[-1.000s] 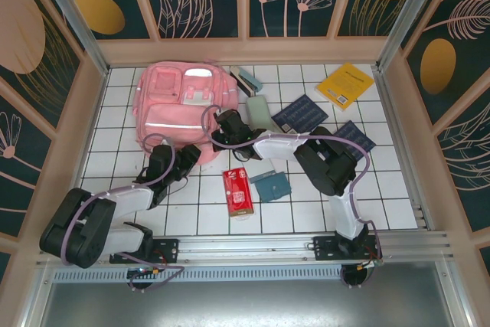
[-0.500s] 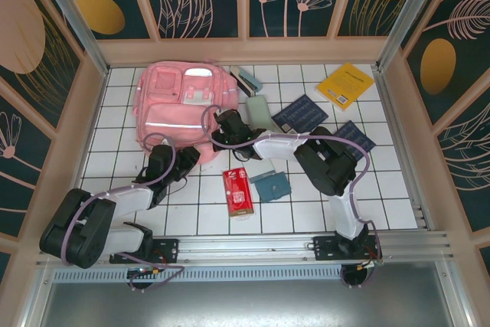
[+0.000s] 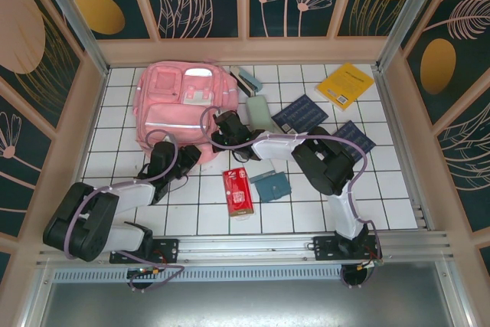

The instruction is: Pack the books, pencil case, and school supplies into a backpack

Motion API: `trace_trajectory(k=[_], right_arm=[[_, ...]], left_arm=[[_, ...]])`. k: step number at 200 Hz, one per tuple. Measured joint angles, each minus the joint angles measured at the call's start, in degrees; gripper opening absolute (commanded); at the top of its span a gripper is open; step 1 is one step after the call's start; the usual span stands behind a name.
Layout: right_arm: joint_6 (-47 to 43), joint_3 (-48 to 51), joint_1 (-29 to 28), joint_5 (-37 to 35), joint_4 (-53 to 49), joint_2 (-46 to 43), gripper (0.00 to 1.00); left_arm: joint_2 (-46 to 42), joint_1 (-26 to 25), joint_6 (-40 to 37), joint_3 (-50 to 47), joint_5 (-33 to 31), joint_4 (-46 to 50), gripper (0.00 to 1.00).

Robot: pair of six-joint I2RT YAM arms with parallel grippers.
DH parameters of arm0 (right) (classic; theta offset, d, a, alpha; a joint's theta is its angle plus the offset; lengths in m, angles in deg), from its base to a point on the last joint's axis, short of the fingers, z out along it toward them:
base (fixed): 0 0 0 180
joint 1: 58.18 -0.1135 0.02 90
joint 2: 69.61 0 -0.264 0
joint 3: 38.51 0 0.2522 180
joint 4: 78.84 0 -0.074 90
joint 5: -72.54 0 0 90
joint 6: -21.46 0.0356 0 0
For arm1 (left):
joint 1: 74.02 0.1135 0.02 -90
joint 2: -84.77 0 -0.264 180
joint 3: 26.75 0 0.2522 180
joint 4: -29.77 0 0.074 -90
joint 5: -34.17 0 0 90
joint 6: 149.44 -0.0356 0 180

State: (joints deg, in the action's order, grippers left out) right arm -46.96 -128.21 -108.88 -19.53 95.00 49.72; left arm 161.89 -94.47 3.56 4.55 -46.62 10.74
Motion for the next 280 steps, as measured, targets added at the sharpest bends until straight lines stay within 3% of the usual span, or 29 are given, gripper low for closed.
trace_trajectory(k=[21, 83, 130, 174, 198, 280], right_arm=[[0.0, 0.0, 0.0, 0.0, 0.0, 0.0, 0.03], [-0.1, 0.0, 0.0, 0.0, 0.0, 0.0, 0.03], [-1.2, 0.0, -0.2, -1.1, -0.1, -0.3, 0.05], [-5.9, 3.1, -0.2, -1.7, -0.4, -5.7, 0.31], [-9.3, 6.0, -0.2, 2.3, 0.6, -9.2, 0.43], [-17.0, 3.2, -4.9, 8.2, 1.0, -5.9, 0.53]], left_arm=[[1.1, 0.3, -0.2, 0.6, 0.4, 0.0, 0.03], [0.5, 0.5, -2.5, 2.1, 0.5, 3.8, 0.0], [-5.6, 0.5, -9.9, 6.3, -2.5, 19.0, 0.0], [-9.1, 0.5, -16.9, 10.8, -6.4, 32.7, 0.0], [-9.3, 0.5, -19.1, 12.2, -7.0, 36.6, 0.0], [-13.1, -0.8, -20.4, 13.0, -5.7, 40.9, 0.0]])
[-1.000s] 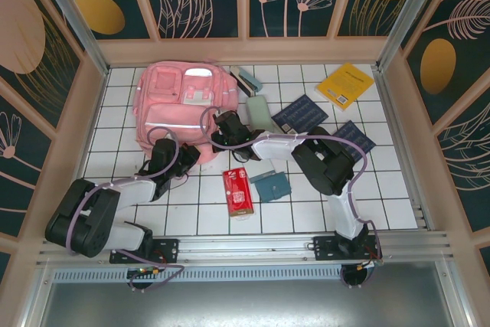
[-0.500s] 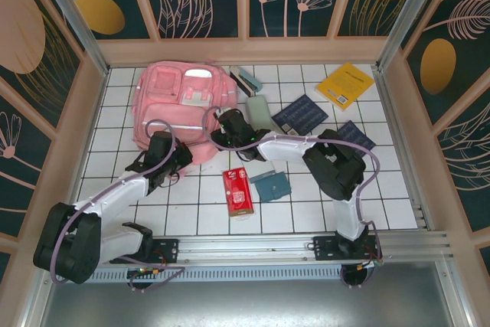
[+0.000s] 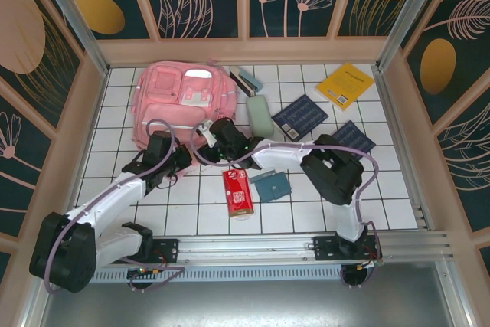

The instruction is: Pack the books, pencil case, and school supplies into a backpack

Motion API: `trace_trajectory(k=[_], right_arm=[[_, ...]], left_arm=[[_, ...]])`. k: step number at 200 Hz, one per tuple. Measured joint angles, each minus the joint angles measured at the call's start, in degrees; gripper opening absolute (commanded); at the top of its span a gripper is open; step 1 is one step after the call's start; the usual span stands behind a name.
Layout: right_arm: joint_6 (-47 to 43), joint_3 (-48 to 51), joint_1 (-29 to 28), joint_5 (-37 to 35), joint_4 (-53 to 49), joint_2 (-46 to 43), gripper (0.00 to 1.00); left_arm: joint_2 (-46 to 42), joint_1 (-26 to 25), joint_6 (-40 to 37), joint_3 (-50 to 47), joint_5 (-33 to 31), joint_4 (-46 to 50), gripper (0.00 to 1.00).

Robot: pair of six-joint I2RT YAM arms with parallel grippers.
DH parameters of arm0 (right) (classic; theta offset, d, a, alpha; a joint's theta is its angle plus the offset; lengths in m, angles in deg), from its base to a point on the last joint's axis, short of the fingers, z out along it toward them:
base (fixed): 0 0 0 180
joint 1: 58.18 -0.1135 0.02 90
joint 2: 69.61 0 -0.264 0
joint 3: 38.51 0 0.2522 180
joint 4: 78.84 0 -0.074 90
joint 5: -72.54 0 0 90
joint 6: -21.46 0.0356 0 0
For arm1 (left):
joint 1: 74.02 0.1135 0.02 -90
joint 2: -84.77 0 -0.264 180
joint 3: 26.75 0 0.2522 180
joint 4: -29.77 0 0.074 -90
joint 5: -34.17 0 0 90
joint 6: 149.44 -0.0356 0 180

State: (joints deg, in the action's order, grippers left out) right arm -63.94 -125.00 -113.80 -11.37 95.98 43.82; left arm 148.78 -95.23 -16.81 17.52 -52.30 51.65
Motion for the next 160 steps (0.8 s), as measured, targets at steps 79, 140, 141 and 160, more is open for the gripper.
trace_trajectory(k=[79, 140, 141, 160], right_arm=[[-6.1, -3.4, 0.1, -0.4, -1.0, 4.0, 0.59], [-7.8, -3.1, 0.1, -1.8, 0.4, 5.2, 0.04], [-7.9, -3.0, 0.1, -1.8, 0.4, 5.2, 0.03], [-7.9, -1.7, 0.1, -2.3, 2.2, 5.1, 0.0]], left_arm=[[-2.7, -0.5, 0.0, 0.0, 0.0, 3.0, 0.0], [-3.8, -0.6, 0.3, 0.0, -2.2, 4.2, 0.0], [-3.8, -0.6, 0.3, 0.0, -2.3, 4.2, 0.0], [-4.2, -0.8, 0.7, -0.1, -4.5, 4.6, 0.0]])
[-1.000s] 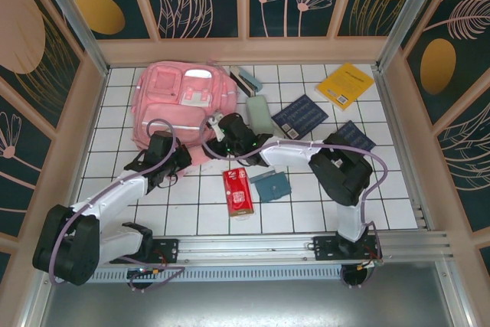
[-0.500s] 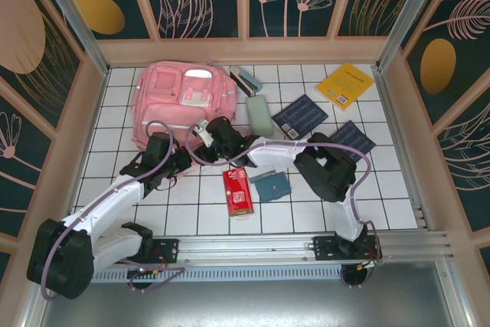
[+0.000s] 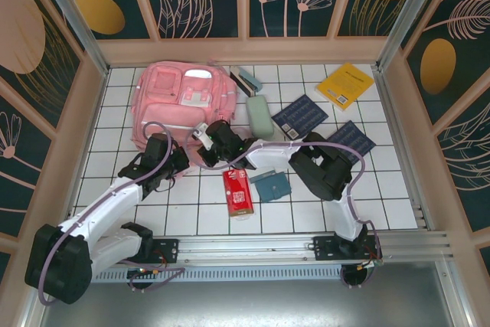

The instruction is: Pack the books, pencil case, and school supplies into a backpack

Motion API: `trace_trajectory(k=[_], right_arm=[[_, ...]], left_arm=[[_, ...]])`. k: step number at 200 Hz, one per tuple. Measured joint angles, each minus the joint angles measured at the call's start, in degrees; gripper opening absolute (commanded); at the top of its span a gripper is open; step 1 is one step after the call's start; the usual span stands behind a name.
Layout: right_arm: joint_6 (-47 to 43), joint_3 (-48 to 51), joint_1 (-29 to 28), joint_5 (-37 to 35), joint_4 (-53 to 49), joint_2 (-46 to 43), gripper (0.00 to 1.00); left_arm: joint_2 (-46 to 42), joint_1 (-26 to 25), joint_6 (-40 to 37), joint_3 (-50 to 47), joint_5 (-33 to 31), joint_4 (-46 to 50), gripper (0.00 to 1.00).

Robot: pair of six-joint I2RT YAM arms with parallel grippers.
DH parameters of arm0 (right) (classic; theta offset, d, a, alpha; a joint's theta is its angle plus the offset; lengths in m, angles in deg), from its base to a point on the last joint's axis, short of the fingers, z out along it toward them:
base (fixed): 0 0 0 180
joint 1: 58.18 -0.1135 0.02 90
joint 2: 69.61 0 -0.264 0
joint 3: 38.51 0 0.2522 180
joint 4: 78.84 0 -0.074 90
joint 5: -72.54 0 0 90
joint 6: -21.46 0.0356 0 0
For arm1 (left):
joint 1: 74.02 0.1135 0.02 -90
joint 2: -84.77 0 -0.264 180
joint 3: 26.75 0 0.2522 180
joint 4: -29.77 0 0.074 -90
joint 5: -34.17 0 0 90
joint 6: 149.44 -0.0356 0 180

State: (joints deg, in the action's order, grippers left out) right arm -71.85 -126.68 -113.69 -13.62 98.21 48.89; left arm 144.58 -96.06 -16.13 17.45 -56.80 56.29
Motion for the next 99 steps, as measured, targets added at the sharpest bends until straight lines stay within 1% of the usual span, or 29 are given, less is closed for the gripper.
trace_trajectory(k=[38, 99], right_arm=[[0.5, 2.5, 0.5, -2.5, 1.1, -1.7, 0.0], [1.9, 7.7, 4.2, -5.8, 2.4, -5.3, 0.0]], left_arm=[[-0.8, -0.1, 0.9, -0.2, -5.8, 1.9, 0.0], [-4.3, -0.2, 4.0, -1.6, -16.3, 4.7, 0.0]])
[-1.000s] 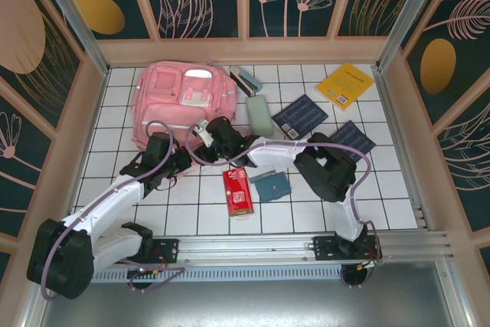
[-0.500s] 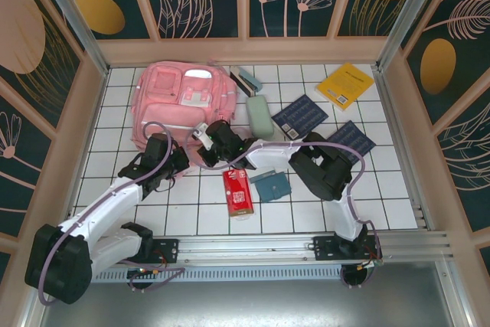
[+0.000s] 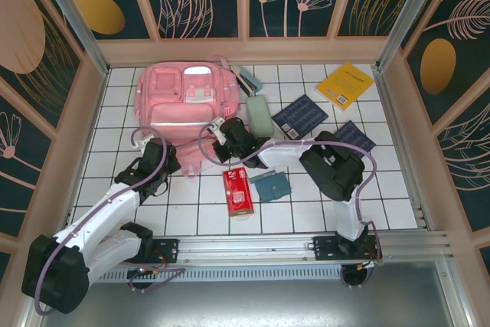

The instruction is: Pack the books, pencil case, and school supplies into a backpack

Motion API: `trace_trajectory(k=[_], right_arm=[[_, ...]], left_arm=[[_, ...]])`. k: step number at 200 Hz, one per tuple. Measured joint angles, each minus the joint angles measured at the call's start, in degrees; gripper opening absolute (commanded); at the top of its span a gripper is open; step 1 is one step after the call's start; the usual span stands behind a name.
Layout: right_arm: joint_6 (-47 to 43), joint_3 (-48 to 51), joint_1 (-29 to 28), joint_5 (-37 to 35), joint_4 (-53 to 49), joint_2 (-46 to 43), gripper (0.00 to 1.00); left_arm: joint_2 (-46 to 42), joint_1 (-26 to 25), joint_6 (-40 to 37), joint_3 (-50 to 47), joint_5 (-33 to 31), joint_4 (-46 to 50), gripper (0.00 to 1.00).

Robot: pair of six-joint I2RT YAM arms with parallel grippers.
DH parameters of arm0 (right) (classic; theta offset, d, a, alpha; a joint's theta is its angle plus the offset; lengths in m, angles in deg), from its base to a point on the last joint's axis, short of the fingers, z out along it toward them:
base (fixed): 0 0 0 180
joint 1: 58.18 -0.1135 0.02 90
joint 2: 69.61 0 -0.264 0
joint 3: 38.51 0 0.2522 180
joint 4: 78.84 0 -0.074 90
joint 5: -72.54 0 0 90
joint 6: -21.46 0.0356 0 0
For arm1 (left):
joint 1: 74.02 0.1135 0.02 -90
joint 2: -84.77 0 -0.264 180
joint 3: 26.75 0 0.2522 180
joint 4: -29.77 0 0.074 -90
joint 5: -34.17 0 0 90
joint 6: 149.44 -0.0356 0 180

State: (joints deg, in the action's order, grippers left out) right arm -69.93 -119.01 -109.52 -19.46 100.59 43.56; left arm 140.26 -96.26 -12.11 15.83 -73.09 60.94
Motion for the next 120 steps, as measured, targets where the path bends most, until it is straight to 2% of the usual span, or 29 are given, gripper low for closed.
trace_trajectory(k=[40, 56, 72, 95, 120], right_arm=[[1.4, 1.3, 3.0, -0.9, 0.0, -1.7, 0.0], [1.6, 2.0, 4.2, 0.3, 0.0, -2.8, 0.23], [1.7, 3.6, 5.3, 0.5, -0.1, -4.9, 0.37], [1.7, 4.8, 5.9, 1.2, 0.0, -7.8, 0.42], [1.3, 3.7, 2.2, 2.4, 0.6, -8.6, 0.43]], left_arm=[[-0.1, 0.6, 2.1, -0.2, -2.8, -0.7, 0.0], [0.1, 0.8, 2.3, -0.3, -2.7, -2.1, 0.0], [0.6, 1.3, 1.8, -0.8, -2.3, -4.0, 0.0], [0.7, 2.3, 0.4, -2.3, 0.2, -6.4, 0.0], [-0.4, 2.4, -1.1, -2.7, 2.7, -7.8, 0.0]])
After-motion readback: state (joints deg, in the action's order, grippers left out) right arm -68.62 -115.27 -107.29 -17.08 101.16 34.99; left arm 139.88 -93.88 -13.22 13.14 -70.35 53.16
